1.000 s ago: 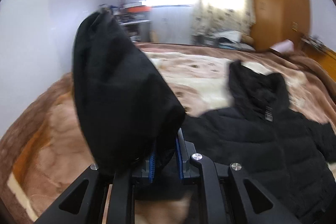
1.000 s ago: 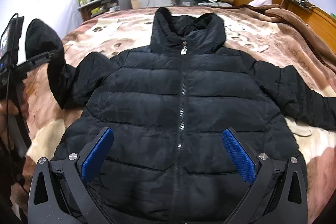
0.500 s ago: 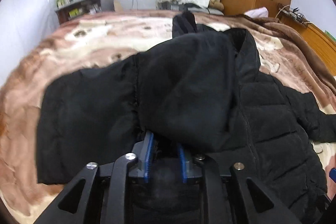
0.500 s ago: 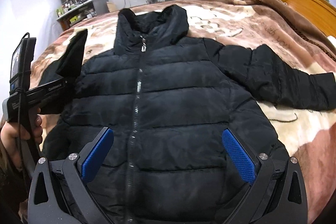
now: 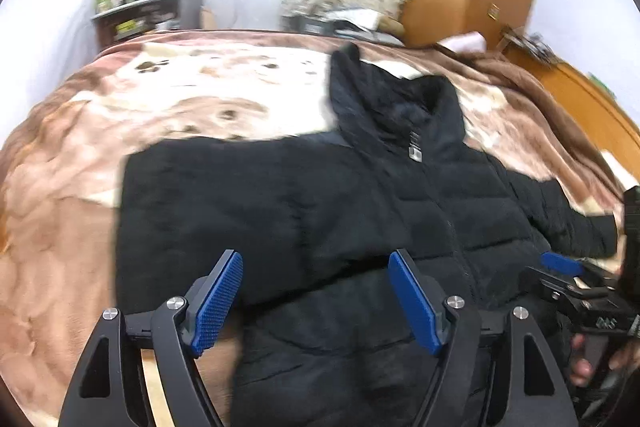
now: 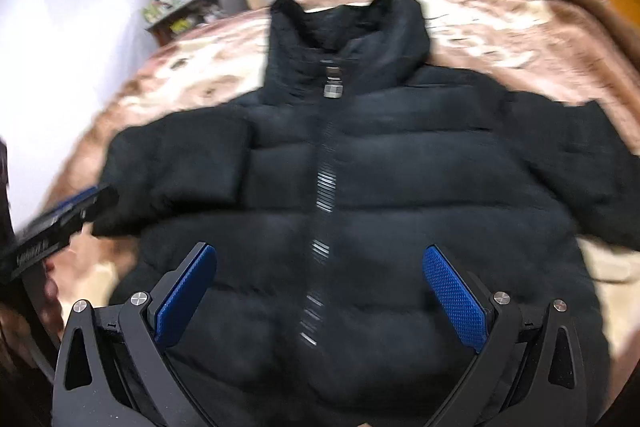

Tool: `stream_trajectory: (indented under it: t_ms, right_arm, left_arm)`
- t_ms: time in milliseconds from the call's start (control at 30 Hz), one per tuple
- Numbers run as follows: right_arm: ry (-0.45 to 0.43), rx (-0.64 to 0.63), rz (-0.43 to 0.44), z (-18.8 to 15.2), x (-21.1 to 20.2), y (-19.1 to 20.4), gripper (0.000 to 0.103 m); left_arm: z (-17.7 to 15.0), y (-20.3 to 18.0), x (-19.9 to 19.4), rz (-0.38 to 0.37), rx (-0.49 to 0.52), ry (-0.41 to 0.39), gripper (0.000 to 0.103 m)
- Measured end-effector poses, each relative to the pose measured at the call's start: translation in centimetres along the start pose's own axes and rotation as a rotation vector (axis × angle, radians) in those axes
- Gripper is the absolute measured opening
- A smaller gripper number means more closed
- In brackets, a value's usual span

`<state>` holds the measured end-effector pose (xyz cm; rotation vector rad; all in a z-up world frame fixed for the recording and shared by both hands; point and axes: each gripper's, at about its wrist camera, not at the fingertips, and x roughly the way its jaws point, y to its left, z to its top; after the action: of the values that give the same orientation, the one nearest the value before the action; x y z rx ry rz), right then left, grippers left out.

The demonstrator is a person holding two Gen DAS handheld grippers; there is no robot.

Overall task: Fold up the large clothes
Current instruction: 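Fold the held sleeve across the jacket body with the left tool and release, then grasp the other sleeve near its cuff with the right tool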

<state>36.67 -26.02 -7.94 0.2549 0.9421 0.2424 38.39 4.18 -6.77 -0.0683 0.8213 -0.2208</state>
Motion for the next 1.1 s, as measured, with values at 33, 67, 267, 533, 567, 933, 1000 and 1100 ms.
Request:
stream_trajectory:
  t_ms: [33,67,267,533,567,933,1000,1100]
  right_arm:
    - [-0.022,-0.007,0.035,0.5,0.7,0.6,0.103]
    - [-0.041,-0.017,0.043,1.0,1.4,1.2,0.103]
    - [0.047,-0.044,0.084,3.6,6.7,3.9,0.103]
    - [0.107,-0.051,0.082,5.0,11.5,5.5,0.084]
    - [0.104,-0.048,0.083,5.1,11.6,5.5,0.074]
    - [0.016,-0.053,0.152,5.8,7.3,5.0,0.003]
    - [-0.017,-0.044,0.139,6.3,5.7,4.4,0.002]
    - [-0.081,-0.040,0.076,7.1,2.6,2.7,0.002]
  left_arm:
    - [0.1,1.0,-0.5,0.016,-0.009,-0.013,0.078]
    - [0.2,1.6,-0.8,0.028,-0.016,-0.016,0.080]
    - [-0.2,5.4,-1.0,0.102,-0.050,0.002,0.081]
    - [-0.9,7.5,0.8,0.123,-0.097,0.040,0.081]
    - [-1.0,7.7,1.1,0.126,-0.105,0.047,0.081]
    - [-1.2,7.4,1.6,0.160,-0.118,0.057,0.081]
    - [-1.0,7.1,1.2,0.167,-0.121,0.055,0.081]
    - [-0.7,6.2,0.5,0.157,-0.115,0.034,0.081]
